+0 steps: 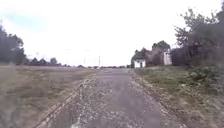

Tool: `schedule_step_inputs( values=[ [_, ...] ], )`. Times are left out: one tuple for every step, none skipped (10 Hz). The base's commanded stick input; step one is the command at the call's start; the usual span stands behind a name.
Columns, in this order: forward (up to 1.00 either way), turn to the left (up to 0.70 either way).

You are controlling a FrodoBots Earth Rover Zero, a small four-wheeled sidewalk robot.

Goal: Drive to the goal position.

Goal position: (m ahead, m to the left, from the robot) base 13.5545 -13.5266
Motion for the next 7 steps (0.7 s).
schedule_step_inputs(
  values=[
    [0.60,-0.14],
    [0.60,-0.14],
    [0.60,-0.14],
    [0.60,-0.14],
    [0.60,-0.14],
    [0.60,-0.14],
    [0.60,-0.14]
  ],
)
